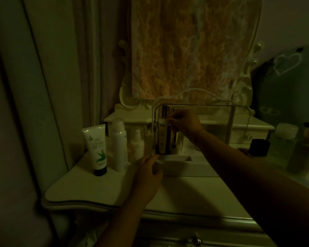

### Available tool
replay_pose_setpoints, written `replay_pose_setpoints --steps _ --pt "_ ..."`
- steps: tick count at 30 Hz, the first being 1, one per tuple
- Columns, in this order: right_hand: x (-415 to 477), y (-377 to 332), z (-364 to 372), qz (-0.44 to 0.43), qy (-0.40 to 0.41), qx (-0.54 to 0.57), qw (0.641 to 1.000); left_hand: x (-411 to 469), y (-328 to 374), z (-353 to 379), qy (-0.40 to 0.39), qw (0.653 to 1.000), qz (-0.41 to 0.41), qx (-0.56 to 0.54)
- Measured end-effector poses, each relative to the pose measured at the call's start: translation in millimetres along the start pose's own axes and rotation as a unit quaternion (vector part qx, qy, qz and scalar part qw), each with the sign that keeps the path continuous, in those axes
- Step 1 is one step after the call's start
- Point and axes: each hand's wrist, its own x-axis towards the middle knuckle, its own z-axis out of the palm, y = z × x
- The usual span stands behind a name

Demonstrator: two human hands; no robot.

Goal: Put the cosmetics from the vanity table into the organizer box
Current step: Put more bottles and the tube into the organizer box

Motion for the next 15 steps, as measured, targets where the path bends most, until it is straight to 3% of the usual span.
replay_pose_setpoints --steps 15 --pt "-11.5 3.6 -7.6 -0.013 0.028 0.021 0.999 0.4 1.4 -0.5 0.004 1.000 0.014 0.006"
